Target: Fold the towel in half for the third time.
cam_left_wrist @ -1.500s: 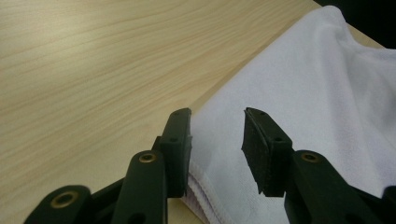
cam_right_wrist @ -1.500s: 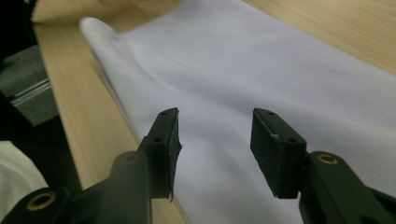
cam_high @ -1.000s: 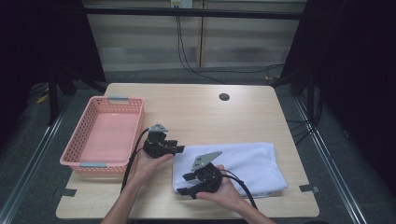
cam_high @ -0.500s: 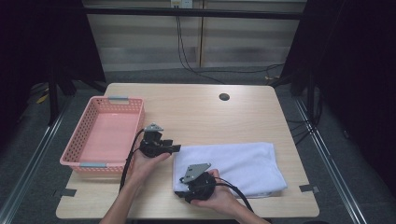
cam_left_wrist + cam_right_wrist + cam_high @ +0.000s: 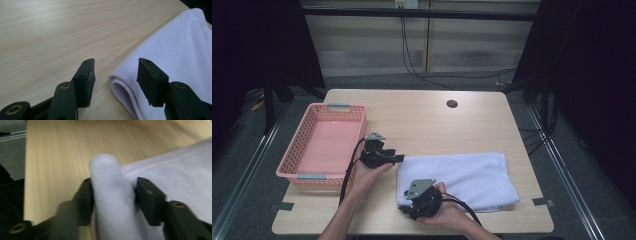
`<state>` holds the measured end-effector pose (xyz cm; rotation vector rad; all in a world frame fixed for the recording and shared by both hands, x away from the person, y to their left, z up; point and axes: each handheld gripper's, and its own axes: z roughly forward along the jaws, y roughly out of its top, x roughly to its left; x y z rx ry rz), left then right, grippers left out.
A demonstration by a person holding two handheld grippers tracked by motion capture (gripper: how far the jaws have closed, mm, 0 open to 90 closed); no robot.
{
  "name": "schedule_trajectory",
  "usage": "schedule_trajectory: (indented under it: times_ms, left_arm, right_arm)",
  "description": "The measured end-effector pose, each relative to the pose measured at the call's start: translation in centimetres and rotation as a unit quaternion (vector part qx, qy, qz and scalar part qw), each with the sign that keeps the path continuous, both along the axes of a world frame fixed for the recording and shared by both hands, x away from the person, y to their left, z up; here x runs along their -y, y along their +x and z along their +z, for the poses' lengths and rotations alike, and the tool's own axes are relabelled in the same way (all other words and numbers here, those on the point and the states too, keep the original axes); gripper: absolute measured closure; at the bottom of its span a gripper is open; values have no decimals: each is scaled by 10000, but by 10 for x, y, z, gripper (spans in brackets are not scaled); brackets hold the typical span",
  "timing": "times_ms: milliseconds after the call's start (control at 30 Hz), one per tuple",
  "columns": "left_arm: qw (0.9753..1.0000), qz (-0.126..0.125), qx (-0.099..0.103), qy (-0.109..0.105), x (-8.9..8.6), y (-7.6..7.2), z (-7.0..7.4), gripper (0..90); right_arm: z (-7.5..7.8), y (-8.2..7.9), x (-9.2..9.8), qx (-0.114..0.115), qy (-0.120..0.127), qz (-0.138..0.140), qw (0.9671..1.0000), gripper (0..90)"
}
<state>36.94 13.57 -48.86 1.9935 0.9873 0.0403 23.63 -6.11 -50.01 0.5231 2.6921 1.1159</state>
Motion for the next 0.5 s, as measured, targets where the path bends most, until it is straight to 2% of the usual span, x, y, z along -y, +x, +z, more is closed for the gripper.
schedule_trajectory:
  times_ms: [67, 133, 233, 267, 367, 400, 433, 500]
  left_arm:
    - [10000, 10, -13, -12, 1, 0, 0, 473]
    - [10000, 28, -13, -28, 1, 0, 0, 456]
    - [10000, 67, -17, 17, -1, 2, -2, 415]
    - [9999, 102, -8, 38, -1, 3, -3, 405]
    - [9999, 120, 29, 116, -1, 3, -4, 385]
    - [9999, 102, 30, 96, -1, 4, -4, 379]
    - [9999, 74, 32, 100, -1, 4, -4, 379]
    - [9998, 158, 68, 76, -2, 5, -4, 378]
  right_arm:
    - [-1, 3, 4, 62, 71, -53, 9999, 657]
    - [-1, 5, 6, 118, 52, -36, 9999, 681]
    - [1, 6, 4, 81, -39, -140, 9999, 749]
    - [1, 9, 6, -88, 38, -199, 9998, 766]
    - [1, 12, 9, -362, 229, -349, 9985, 794]
    - [3, 15, 12, -570, 373, -445, 9967, 803]
    - [6, 17, 15, -648, 585, -534, 9948, 806]
    - [15, 22, 22, -636, 820, -634, 9926, 810]
